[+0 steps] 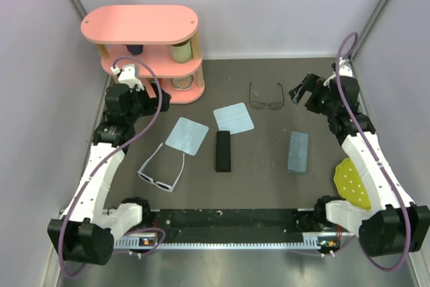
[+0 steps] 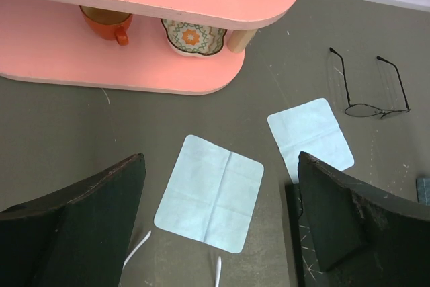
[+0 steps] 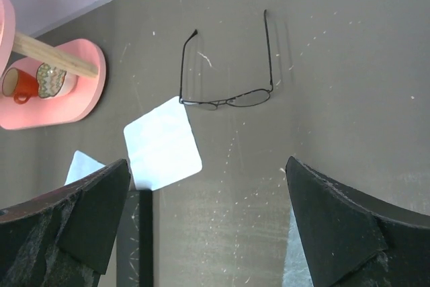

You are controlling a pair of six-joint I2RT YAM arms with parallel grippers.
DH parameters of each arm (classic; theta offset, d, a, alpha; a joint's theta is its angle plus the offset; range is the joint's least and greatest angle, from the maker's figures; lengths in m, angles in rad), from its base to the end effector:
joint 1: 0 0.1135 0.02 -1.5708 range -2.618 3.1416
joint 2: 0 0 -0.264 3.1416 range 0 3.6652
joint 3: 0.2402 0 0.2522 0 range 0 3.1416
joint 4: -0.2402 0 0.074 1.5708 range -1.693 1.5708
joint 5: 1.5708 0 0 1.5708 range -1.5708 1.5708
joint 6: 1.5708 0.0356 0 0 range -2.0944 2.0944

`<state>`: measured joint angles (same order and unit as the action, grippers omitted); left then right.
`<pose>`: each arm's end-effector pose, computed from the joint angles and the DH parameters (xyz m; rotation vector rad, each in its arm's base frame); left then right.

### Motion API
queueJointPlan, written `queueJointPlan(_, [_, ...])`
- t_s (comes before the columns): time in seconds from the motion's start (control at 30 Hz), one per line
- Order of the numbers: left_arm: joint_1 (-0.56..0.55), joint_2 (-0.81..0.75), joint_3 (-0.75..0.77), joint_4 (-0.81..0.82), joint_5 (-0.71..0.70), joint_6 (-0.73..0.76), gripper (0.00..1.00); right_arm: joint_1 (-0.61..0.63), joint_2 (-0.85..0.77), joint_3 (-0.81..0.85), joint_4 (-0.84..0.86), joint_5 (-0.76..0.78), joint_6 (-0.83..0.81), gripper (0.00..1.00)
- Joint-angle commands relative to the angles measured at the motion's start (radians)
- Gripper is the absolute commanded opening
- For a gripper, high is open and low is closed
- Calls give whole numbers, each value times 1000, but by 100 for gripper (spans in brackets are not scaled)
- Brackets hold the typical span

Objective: Organize the sunglasses
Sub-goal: Pick up the sunglasses case from the center of the board.

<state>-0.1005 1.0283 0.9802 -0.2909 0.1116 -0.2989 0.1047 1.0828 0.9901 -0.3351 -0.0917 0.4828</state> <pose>0.2328 -0.0275 0.3514 -0.1148 1.9220 -0.3755 0.2436 0.0289 0.3383 0.3221 2.0018 0.4664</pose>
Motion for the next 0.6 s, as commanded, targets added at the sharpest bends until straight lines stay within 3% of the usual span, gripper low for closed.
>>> queueJointPlan(0.0, [1, -19, 28, 25, -4, -17, 99, 44, 2, -1, 25, 6, 11, 99])
queueJointPlan(0.33, [1, -4, 8, -4, 17, -48, 99, 452, 141, 99, -70, 366, -16, 99])
queueJointPlan(0.47, [1, 45, 18, -68, 11, -101, 98, 639, 283, 159, -110, 437, 14, 99])
queueJointPlan(0.57, [1, 78, 29, -126, 3, -134, 94, 707, 359, 212, -151, 481, 43, 99])
